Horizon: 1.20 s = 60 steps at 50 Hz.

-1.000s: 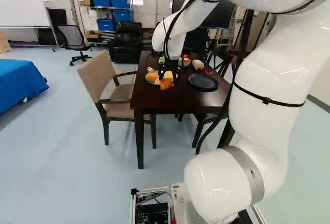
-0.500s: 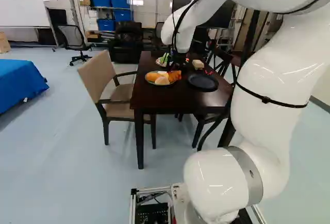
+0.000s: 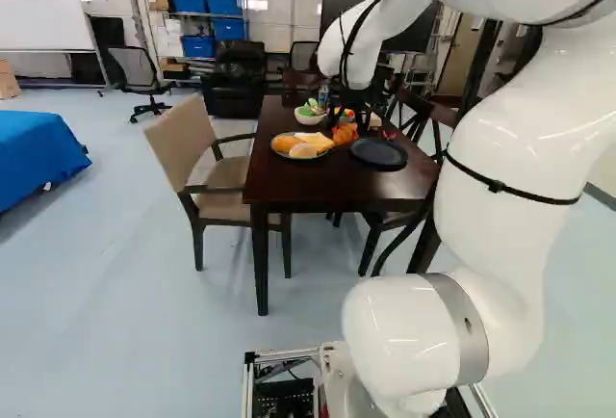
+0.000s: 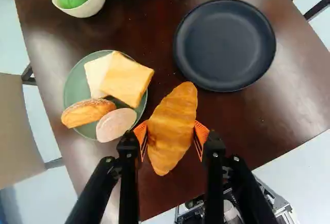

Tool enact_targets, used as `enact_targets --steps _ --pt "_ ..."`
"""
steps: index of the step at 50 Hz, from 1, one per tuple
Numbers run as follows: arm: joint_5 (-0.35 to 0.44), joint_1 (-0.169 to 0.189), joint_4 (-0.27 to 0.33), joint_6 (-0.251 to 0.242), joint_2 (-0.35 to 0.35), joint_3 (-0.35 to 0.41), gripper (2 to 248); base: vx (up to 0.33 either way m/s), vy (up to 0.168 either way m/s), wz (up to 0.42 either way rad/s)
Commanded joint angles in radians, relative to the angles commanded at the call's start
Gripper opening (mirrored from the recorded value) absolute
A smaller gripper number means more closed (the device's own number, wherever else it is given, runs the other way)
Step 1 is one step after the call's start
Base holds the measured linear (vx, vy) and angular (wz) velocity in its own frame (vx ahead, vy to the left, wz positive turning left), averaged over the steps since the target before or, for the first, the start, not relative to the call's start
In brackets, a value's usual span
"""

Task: Move the croissant to the empty plate

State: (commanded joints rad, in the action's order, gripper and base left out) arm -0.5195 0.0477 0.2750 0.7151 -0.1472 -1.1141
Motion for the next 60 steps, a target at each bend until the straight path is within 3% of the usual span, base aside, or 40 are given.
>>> enact_targets --steps 30,60 --pt "-0.018 0.071 0.023 0.000 -0.125 -0.144 127 0.000 0.000 0.000" --pt "-0.095 0.148 0.023 0.000 -0.238 -0.283 127 0.000 0.000 0.000"
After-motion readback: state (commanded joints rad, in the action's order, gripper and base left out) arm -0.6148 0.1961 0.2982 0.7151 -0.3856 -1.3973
